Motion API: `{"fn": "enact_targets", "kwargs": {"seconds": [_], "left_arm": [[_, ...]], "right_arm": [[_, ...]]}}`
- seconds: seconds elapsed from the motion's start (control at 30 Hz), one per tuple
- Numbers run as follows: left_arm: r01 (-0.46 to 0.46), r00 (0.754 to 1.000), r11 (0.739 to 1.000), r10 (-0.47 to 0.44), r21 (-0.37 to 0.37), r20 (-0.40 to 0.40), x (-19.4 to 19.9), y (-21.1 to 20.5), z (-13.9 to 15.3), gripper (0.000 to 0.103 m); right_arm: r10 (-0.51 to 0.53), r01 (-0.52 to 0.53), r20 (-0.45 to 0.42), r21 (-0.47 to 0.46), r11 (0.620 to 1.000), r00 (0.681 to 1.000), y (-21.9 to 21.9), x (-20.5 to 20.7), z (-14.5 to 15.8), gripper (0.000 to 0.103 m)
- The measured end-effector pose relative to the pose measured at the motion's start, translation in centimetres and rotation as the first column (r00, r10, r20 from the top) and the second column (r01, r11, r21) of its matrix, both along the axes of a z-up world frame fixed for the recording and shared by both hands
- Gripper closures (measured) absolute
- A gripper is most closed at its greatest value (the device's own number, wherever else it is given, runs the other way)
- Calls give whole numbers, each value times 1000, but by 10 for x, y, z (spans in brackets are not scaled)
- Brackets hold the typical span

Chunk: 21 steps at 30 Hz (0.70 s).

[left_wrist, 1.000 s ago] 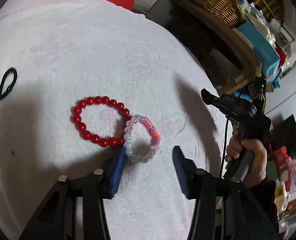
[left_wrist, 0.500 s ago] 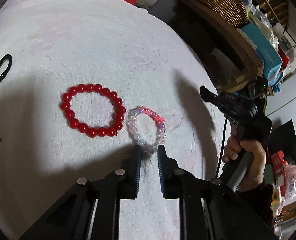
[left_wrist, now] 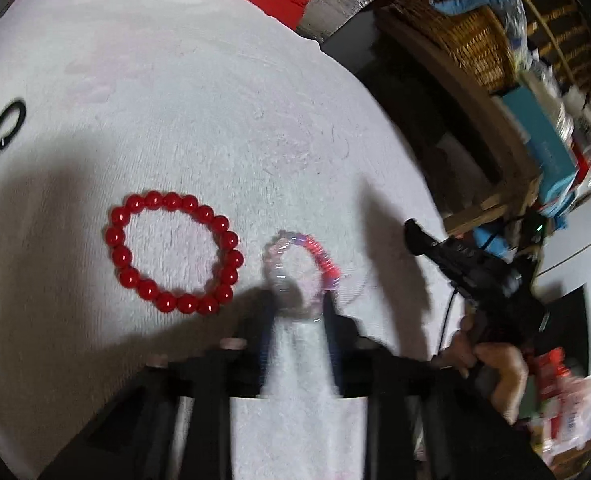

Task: Organize jewelry
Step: 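Lift the pink-and-clear bracelet with the left gripper while the right holds the hair tie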

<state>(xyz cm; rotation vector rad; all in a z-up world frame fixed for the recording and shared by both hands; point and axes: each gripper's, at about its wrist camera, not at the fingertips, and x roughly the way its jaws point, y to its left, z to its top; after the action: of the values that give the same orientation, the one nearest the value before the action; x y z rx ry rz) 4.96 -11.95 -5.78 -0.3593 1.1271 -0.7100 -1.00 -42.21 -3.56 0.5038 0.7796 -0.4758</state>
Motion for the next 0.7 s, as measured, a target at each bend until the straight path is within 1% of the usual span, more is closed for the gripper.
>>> {"fn": "enact_targets", "kwargs": {"seconds": [0.07,0.17,0.27,0.33,0.5,0.7], "left_arm": [[-2,1000,1000,2,17,14,-2,-3,0,96],[24,995,997,-30,72,93,-9,-9,11,97],[61,986,995,-72,78,153,-20,-10,25,97],[78,974,993,-95,91,208,-28,-9,38,97],[81,957,994,-99,77,273,-39,5,61,97],[26,953,999,-39,46,301,-39,43,80,97]], "right_arm": [[1,-1,-3,-1,1000,1000,0,0,-1,95],[-1,1,4,-7,1000,1000,0,-1,2,95],[-9,9,29,2,1000,1000,-3,-6,7,95],[-13,12,44,16,1000,999,-5,-8,11,95],[-6,1,94,55,998,996,-3,-14,23,95],[46,-61,162,85,995,986,14,-16,41,95]]}}
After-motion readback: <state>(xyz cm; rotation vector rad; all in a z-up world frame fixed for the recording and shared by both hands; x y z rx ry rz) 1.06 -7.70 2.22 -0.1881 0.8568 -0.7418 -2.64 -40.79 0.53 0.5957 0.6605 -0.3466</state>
